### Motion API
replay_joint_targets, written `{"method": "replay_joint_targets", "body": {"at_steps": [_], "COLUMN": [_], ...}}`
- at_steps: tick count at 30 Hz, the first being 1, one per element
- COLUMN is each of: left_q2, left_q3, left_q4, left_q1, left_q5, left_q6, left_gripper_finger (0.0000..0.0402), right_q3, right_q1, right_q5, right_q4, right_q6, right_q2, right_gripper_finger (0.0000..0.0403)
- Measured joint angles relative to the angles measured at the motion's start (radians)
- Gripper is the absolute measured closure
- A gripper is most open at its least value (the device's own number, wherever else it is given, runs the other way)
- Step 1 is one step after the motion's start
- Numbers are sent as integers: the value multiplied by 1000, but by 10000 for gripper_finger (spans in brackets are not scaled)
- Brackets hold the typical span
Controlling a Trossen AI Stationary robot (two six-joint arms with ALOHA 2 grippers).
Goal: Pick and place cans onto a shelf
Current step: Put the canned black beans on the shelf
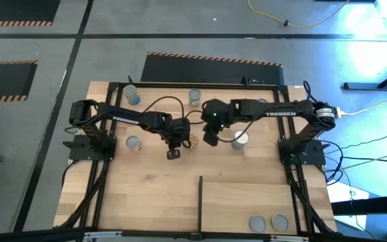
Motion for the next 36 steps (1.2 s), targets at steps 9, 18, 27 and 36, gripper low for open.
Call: {"method": "replay_joint_targets", "body": {"at_steps": [9,18,27,36], "left_q2": [0,11,11,38], "left_q3": [0,0,0,0], "left_q4": [7,54,70,75], "left_q1": [35,70,90,98], "left_q5": [37,135,181,225], "left_q6": [54,70,66,64], "left_gripper_finger": [401,401,401,401], "right_q3": [0,0,0,0], "right_q1": [-77,-132,-184,-207], "right_q5": [-103,-277,-324,-414], "right_q4": [40,81,84,103], "right_q6": [76,-17,-85,-125], "right_q2": [84,131,185,248], "right_gripper_finger": [363,363,363,363]}}
